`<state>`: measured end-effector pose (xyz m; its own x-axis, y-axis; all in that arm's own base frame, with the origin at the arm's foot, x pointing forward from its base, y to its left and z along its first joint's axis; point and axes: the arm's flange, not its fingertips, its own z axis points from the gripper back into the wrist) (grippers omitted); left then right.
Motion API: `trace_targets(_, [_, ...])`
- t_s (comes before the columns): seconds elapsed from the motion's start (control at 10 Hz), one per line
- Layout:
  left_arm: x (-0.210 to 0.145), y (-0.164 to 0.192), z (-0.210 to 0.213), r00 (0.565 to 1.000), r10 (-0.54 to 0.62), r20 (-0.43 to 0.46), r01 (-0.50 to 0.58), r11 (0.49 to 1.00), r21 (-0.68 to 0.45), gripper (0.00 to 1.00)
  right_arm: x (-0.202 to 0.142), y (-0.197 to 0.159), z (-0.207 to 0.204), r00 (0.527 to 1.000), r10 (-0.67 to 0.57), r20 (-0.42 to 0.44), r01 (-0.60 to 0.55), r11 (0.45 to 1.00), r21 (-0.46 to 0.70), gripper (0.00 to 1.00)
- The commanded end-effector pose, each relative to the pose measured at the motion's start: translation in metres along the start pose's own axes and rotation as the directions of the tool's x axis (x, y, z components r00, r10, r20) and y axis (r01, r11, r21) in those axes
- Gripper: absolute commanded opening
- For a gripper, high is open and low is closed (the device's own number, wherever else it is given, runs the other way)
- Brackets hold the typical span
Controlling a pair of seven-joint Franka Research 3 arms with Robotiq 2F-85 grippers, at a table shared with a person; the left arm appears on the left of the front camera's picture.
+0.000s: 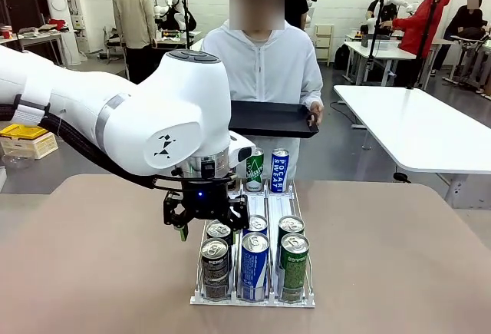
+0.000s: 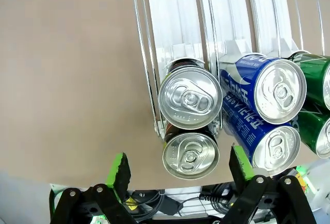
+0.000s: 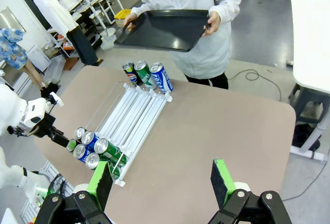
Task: Retrieve and hand over the desired beverage to the person.
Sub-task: Pick up a can of the same type that the person held from the Automatic Can Dispenser.
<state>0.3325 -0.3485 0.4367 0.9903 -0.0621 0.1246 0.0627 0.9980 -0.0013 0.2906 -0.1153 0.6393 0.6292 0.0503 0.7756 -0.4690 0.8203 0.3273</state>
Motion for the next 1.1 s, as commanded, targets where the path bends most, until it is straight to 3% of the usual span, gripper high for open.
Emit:
trace_targets(0.0, [0.0, 0.0, 0.0, 1.0, 0.0, 0.0, 0.0, 1.0, 0.0, 1.0, 0.001, -0.001, -0.002, 1.0, -0.004, 0.007, 0.004, 1.0, 0.026, 1.0])
trace_targets(1.0, [0.007, 0.013, -0.025, 1.0, -0.012, -0.021, 0.011, 0.998, -0.068, 1.0, 0.001, -0.001, -0.002, 1.0, -0.004, 0.007, 0.004, 1.0, 0.026, 1.0])
